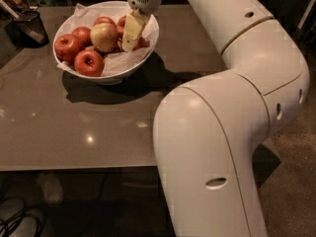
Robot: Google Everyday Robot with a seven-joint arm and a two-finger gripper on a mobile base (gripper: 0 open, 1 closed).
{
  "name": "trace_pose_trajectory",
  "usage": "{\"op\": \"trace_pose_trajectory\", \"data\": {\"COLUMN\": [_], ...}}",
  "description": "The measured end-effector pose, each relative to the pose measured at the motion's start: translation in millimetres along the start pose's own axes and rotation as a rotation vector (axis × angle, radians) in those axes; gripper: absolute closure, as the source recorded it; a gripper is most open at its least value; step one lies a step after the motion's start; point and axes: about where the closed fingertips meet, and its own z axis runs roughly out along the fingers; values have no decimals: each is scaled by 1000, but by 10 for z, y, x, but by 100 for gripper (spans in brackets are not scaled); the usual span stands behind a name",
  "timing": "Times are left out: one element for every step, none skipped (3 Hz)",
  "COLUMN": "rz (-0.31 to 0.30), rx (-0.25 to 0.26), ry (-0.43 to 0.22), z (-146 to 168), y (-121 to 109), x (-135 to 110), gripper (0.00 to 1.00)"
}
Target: Pick apple from white bowl
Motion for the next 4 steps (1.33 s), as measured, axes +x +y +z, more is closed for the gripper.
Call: {"op": "trace_pose_trajectory", "data": {"rz": [8,18,20,23], "rx": [-12,-26,-47,-64], "ry": [0,0,4,9], "z": [41,91,163,231], "y": [-2,-2,20,31], "x": [12,37,44,50], "gripper": [26,26,26,26]}}
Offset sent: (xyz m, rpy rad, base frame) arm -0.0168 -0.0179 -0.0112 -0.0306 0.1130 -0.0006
